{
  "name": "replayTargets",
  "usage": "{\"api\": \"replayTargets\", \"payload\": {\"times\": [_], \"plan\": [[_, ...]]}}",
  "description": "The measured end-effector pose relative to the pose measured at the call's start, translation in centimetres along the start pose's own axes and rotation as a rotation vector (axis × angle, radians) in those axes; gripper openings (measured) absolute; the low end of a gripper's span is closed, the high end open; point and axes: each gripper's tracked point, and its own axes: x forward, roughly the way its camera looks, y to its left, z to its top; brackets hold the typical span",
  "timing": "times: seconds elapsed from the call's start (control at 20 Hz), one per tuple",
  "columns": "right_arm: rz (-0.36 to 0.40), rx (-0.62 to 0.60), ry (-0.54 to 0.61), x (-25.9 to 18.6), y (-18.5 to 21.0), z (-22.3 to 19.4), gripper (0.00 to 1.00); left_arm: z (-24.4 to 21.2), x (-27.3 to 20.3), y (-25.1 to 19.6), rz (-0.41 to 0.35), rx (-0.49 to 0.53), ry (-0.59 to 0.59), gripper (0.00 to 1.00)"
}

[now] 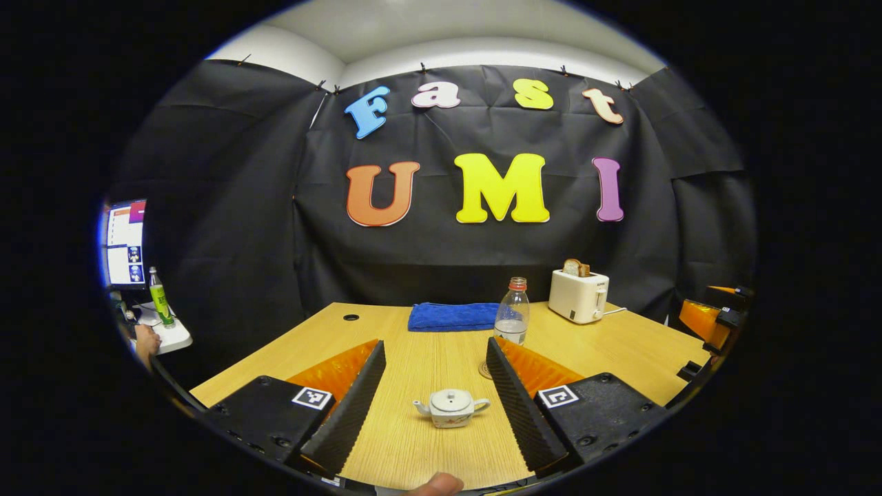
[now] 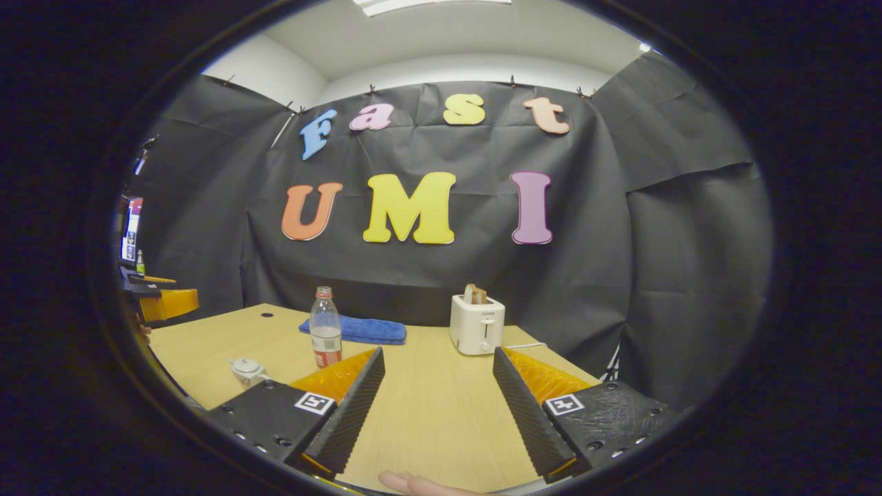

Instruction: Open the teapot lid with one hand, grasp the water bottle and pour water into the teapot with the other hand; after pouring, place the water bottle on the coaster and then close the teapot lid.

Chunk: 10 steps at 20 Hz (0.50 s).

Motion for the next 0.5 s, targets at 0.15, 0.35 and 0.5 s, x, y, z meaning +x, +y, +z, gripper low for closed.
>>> {"api": "replayTargets", "payload": {"times": [0.15,0.35,0.5], "plan": [[0.009,0.006,0.007,0.2,0.1,-0.3,0.95,0.3,-0.2,-0.8,-0.018,0.022,-0.015,0.93],[-0.013,0.012,-0.019,0.2,-0.9,0.3,0.95,0.6,-0.3,-1.1,-0.019,0.057,-0.034,0.93],[-0.009,0.001,-0.018,0.3,-0.7,0.2,0.95,0.8,-0.4,-1.6,-0.022,0.042,-0.044,0.93]]}}
